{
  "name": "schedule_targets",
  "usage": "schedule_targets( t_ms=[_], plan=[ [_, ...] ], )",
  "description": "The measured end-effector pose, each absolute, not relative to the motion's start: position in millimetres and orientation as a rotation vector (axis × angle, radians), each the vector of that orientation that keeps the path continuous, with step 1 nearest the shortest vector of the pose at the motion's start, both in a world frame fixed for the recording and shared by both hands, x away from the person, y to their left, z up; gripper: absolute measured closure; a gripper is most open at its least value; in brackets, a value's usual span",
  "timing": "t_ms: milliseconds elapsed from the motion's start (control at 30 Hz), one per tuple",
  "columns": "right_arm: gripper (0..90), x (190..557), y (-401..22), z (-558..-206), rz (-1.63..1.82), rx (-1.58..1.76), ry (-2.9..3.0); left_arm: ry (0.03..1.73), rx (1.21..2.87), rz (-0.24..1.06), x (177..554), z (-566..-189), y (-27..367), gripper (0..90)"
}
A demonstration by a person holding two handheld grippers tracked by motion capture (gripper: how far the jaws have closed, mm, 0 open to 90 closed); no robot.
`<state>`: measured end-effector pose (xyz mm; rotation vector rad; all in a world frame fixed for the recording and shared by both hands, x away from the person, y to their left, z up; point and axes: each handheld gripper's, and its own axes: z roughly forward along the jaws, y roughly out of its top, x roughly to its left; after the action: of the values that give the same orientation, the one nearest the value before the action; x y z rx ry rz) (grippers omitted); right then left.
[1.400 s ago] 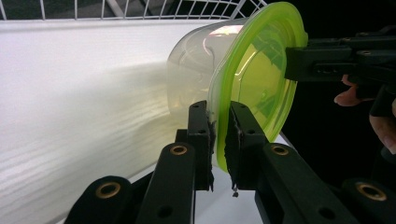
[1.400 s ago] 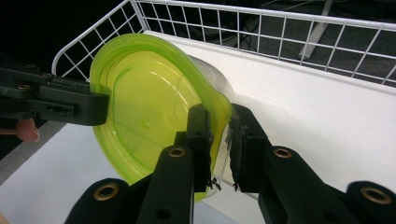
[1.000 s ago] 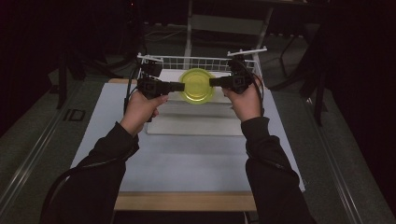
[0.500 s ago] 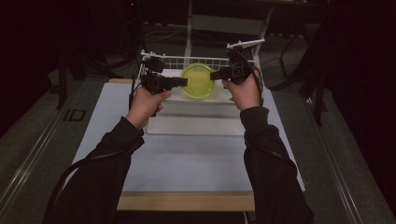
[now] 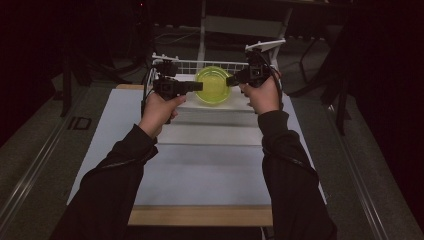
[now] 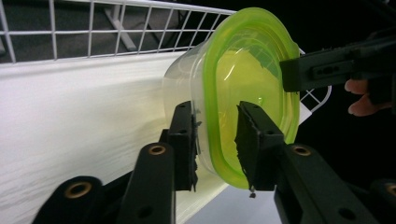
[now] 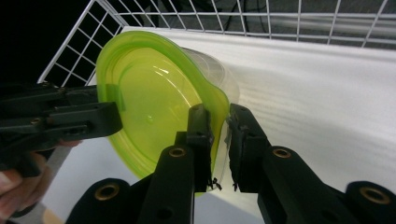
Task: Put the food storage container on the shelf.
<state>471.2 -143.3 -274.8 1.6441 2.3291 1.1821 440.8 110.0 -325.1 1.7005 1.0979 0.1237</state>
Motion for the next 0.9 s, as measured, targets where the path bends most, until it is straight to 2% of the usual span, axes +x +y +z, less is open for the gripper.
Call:
schedule_targets(
  t_ms=[267,633,833,900],
  plan=[
    [78.0,476.1,-150.0,-276.5,1.184,1.699,2.333,1.1,1.697,0.152,441.8,-321.9,104.0,65.2],
    [60.2,476.7,-141.2,-281.9,1.158,1.604,2.261,1.14,1.681,0.156,450.7,-325.8,103.6,61.8],
    [56.3,476.8,-135.4,-284.3,1.177,1.589,2.236,1.167,1.659,0.176,454.3,-328.2,106.3,60.1],
    [52.0,477.0,-135.3,-284.3,1.19,1.589,2.218,1.173,1.66,0.183,455.2,-328.6,105.7,55.9]
  ],
)
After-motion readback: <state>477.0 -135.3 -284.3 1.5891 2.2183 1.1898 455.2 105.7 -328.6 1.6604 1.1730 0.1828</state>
